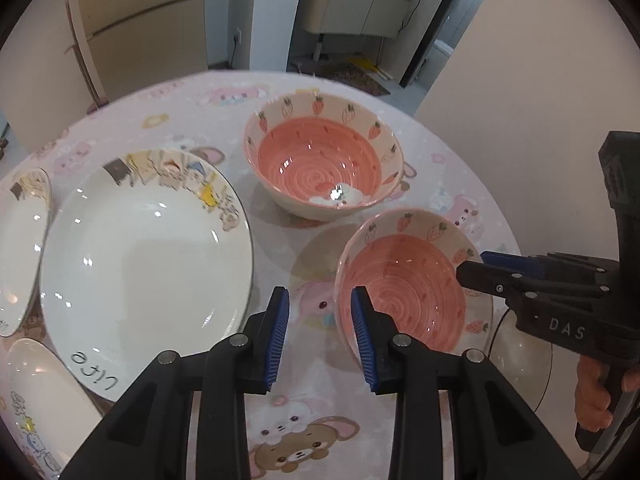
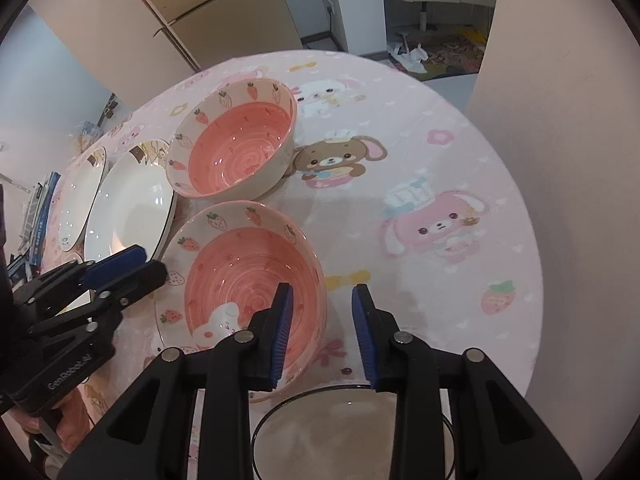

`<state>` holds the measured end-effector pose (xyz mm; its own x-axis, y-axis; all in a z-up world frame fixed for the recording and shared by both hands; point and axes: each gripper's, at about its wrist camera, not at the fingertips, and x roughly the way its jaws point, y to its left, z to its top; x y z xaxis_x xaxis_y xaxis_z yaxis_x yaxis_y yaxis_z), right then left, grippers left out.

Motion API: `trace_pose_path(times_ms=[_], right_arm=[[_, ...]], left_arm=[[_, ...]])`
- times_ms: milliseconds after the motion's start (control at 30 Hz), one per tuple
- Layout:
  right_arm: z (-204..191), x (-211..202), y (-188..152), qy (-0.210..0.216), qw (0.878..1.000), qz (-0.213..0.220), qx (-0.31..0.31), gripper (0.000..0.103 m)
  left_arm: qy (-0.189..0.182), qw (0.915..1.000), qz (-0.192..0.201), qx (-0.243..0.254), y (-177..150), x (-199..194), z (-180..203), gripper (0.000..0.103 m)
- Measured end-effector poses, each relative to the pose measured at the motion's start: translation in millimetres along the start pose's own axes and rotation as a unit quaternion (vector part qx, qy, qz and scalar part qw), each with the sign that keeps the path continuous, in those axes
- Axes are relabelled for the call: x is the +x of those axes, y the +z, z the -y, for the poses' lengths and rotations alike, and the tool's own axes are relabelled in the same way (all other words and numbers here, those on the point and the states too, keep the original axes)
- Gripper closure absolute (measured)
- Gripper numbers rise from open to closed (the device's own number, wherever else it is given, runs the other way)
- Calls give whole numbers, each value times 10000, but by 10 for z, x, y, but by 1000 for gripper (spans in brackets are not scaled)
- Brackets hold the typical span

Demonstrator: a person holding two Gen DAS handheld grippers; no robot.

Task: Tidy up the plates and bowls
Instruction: 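Close both grippers on the pink bowl rim and lift it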

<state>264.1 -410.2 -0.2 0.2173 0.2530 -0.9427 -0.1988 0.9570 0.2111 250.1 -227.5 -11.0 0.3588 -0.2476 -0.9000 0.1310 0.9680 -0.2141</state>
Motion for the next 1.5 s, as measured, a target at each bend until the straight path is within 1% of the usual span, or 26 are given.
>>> trace_pose_path(times_ms=[67, 133, 200, 233, 267, 300, 333, 467, 600, 800, 900, 1000, 1133, 1200, 1333, 1433, 1500], right_arm=[[-24, 59, -5, 39, 9999, -130, -24, 81], [-61, 99, -7, 68, 9997, -207, -76, 83], [-107, 121, -10, -68, 9996, -219, -181, 83], [-129, 133, -13, -147, 9994, -222, -242, 83], [-150, 148, -15, -252, 9989, -238, -301, 86], [-159, 150, -21, -431, 9984, -212, -298, 90], [-165, 145, -25, -510, 9983, -163, -234, 95], [-189, 94, -51, -504, 9985, -84, -183, 96], [-200, 3, -41, -316, 9994, -109, -107, 97], [-259, -156, 3, -211, 9998, -39, -44, 96], [-317, -314, 52, -186, 9998, 106, -63, 97], [-384, -468, 161, -189, 9993, 311, -111, 97], [-439, -581, 390, -103, 9985, 535, -52, 96], [-465, -620, 497, -77, 9979, 641, -38, 96], [-513, -617, 697, -73, 9969, 785, -56, 97], [-521, -518, 844, -40, 9974, 721, -30, 96], [-531, -440, 915, -95, 9977, 671, -71, 96]], left_arm=[[-70, 9997, -219, -83, 1, 110, 9, 68], [-93, 9995, -294, -95, -1, 171, 23, 68], [-100, 9993, -334, -103, -11, 215, 42, 68], [-125, 9992, -361, -104, -13, 237, 49, 72], [-140, 9990, -400, -105, -16, 253, 53, 83], [-141, 9989, -446, -98, -18, 271, 61, 89], [-174, 9987, -474, -80, -22, 285, 68, 92], [-70, 9991, -426, -23, -47, 270, 65, 94], [-149, 9986, -466, -177, -22, 235, -14, 95], [-129, 9998, -102, -94, 18, -102, -17, 95], [-194, 9997, -13, -119, 60, -259, -53, 95], [-212, 9995, 198, -159, 175, -458, -80, 96], [-6, 9983, 584, -54, 359, -713, -58, 96], [33, 9977, 675, -71, 465, -752, -73, 95], [12, 9970, 730, -239, 619, -748, -179, 95], [97, 9968, 735, -309, 741, -651, -217, 95], [137, 9972, 656, -333, 789, -551, -251, 95]])
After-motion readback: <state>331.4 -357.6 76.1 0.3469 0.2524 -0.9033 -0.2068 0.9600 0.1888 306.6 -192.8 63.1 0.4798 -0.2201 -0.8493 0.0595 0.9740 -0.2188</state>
